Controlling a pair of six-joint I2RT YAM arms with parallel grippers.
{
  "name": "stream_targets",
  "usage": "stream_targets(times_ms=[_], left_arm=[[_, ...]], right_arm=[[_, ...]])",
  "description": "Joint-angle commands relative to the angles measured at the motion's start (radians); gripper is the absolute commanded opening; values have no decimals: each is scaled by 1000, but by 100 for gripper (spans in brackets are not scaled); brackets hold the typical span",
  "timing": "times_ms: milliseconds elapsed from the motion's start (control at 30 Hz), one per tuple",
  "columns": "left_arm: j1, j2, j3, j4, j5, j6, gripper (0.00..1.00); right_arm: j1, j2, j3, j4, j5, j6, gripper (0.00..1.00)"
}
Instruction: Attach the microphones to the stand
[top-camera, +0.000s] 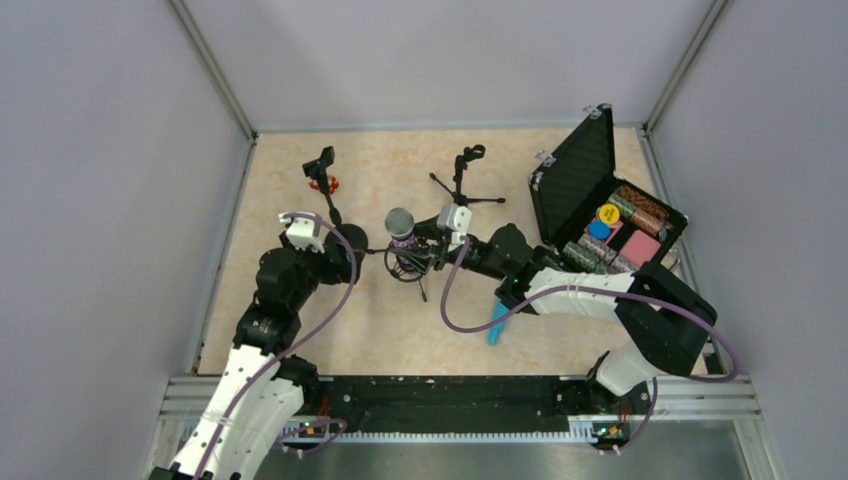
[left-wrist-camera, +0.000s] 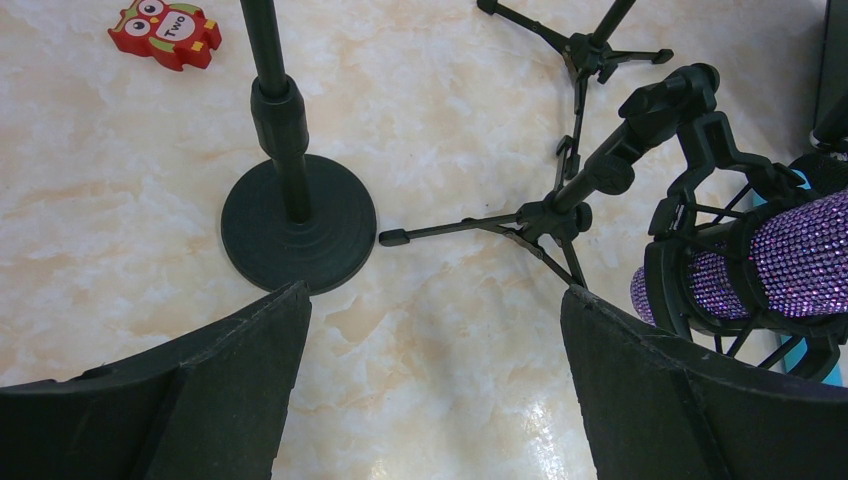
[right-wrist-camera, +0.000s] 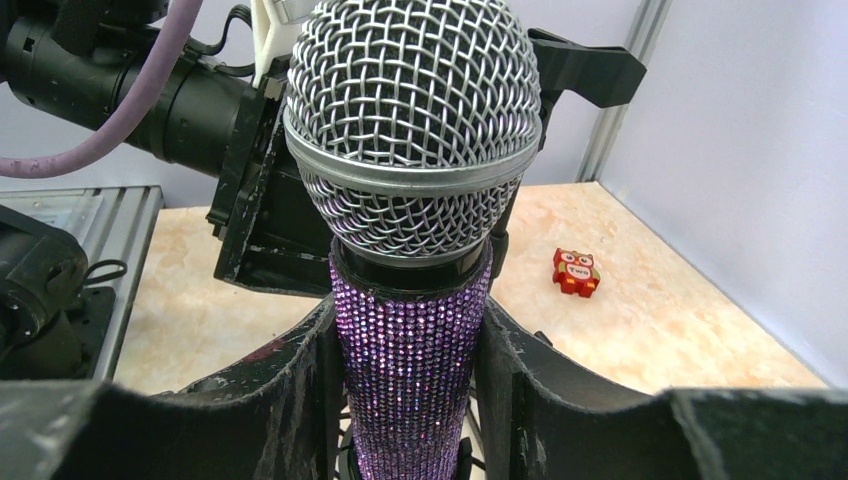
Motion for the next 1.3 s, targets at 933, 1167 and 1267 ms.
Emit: stream_targets(times_ms=[933,1167,1267], left_arm=[[4,-5,18,36,-16,10,99],[4,-6,18,37,-12,10,99],[3,-7,18,37,-12,10,99]], right_arm=[[12,-108,-104,192,39,94,90],[10,-202,-173,181,35,143,92],[0,-244,-187,132,66,183,91]])
